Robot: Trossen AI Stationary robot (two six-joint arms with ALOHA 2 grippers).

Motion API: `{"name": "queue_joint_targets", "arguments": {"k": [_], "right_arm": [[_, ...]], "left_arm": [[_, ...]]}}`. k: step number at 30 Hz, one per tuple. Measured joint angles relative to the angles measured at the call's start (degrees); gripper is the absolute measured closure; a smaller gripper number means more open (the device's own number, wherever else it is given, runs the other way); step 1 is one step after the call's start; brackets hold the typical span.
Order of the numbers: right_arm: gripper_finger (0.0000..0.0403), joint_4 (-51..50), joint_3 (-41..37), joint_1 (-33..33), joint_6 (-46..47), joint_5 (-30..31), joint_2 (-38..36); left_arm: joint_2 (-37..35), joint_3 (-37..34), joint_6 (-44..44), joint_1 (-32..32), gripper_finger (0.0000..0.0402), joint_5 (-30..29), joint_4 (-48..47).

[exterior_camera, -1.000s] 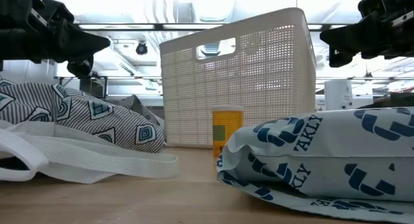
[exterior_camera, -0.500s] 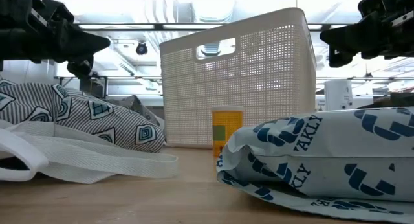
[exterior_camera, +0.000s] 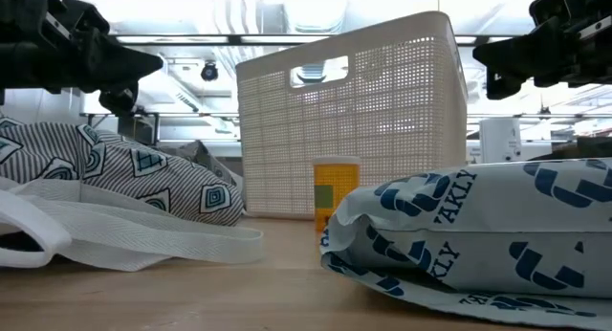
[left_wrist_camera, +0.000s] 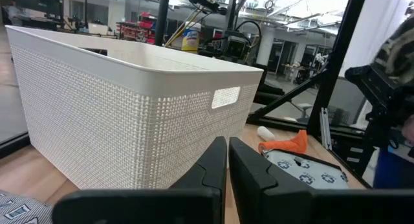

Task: Pick & place medical supplies in basket/bin

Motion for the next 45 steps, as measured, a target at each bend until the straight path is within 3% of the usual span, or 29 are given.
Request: {"name": "queue_joint_targets", "arguments": {"k": [16,25,29,34,38,45], "right_arm": [[0.0394,0.20,0.02,0.01,1.49,-0.08,-0.02],[0.0394,4.88,0.02,0.07,37.86,0.12,-0.02],[0.0392,7.12,0.02,0.13,50.32,5.64,0.01],[0.0356,8.10,5.72,1.50,47.21,5.85,0.29],[0.0311,-3.04,16.33,4.79,40.80,5.65,3.06],[0.0244,-43.42,38.20,11.26,36.06,5.88,13.01]], "left_arm": [[-0.02,0.00,-0.02,0.01,0.0402,0.00,0.00],[-0.01,0.00,-0.02,0.01,0.0402,-0.02,0.00],[0.01,0.00,0.00,0.01,0.0402,-0.02,0.02],[0.00,0.00,-0.01,0.01,0.0402,-0.08,0.02],[-0.02,0.00,0.00,0.03,0.0402,-0.10,0.02],[-0.02,0.00,0.00,0.03,0.0402,-0.13,0.01]]}}
